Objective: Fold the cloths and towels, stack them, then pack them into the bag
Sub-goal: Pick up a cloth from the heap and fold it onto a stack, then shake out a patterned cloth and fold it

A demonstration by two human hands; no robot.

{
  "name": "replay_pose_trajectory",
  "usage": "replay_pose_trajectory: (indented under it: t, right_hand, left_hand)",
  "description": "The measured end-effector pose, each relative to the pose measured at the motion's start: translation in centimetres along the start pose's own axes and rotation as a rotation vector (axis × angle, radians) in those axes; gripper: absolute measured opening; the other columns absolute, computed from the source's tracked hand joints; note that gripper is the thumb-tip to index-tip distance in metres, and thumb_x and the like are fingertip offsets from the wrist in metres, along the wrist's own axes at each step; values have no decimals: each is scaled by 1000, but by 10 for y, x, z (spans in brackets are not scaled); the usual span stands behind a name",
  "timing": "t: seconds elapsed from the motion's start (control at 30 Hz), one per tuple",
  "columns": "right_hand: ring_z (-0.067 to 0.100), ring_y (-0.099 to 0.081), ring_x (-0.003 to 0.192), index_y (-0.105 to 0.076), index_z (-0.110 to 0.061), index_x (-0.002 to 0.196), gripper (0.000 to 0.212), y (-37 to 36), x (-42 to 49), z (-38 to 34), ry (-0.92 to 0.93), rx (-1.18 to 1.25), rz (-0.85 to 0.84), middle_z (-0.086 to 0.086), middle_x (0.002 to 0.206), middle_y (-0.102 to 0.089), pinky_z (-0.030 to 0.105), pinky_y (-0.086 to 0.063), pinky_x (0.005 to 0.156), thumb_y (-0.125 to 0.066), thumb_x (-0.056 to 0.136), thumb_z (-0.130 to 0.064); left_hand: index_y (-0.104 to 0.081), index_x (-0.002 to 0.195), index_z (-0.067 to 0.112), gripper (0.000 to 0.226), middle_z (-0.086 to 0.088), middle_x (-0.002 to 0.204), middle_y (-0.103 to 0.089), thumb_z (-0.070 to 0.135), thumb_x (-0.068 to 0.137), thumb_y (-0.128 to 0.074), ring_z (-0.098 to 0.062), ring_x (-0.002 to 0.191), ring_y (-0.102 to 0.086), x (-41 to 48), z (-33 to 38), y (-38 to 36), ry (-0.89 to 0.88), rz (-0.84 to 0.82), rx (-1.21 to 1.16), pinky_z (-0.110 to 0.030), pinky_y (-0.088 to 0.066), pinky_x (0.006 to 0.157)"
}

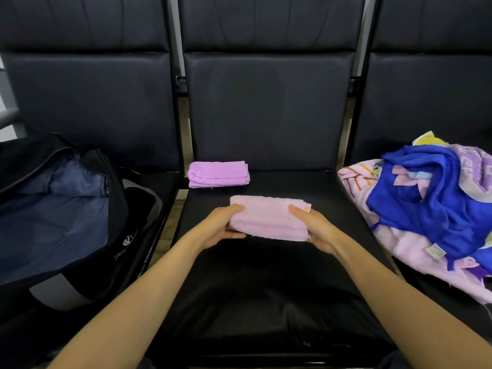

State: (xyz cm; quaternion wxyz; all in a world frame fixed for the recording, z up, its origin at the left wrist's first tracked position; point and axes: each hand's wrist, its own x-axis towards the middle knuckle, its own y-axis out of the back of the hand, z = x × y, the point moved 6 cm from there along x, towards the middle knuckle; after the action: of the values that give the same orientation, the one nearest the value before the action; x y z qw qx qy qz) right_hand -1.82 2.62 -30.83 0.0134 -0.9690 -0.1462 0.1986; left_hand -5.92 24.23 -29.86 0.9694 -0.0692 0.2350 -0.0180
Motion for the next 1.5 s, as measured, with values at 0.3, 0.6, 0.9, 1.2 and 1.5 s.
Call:
replay_pose_trajectory:
  t: [0.3, 0.6, 0.9, 1.2, 1.5]
  right_hand:
    - [28, -65, 106, -35, -10, 136, 77, -35, 89, -67, 22, -160, -48, 12, 126, -58, 44, -58, 75, -79, 74, -22]
    - [20, -52, 98, -22, -15, 119, 52, -99, 166, -135, 219, -222, 139, 3, 107, -45, 33, -49, 78, -64, 90, -15]
    - [21, -48, 97, -23, -14, 104, 47, -118, 195, -92, 372, -413, 324, 4, 110, -42, 26, -42, 69, -67, 88, -19]
    - [23, -42, 108, -55, -12, 108, 15, -134, 163, -107, 703, -1120, 626, 6, 125, -44, 29, -41, 86, -49, 96, -17]
    - [25, -18, 143, -25, -18, 150, 65, -119, 107, -97, 373, -1239, -17, 3, 157, -20, 39, -25, 116, -41, 91, 2]
  left_hand:
    - [-52, 127, 2, 41, -9, 122, -62, 16, 90, -64, -23, 110, -60, 46, 68, 60, -168, 186, 86, -34, -49, 95]
    - [-49, 128, -5, 41, -14, 117, -62, 18, 94, -59, -23, 97, -60, 98, 136, 135, -231, 448, 175, -32, -49, 78]
    - [-43, 128, 0, 42, -14, 117, -57, 16, 94, -59, -27, 97, -58, 133, 92, 161, -152, 588, 199, -34, -52, 71]
    - [-44, 127, 12, 52, -17, 142, -25, 19, 84, -72, -33, 118, -40, 103, 105, 153, -421, 832, 479, -37, -41, 94]
    - [-50, 137, 9, 46, -13, 136, -49, -1, 92, -43, -28, 119, -51, 65, 106, 100, -263, 461, 1337, -36, -45, 98]
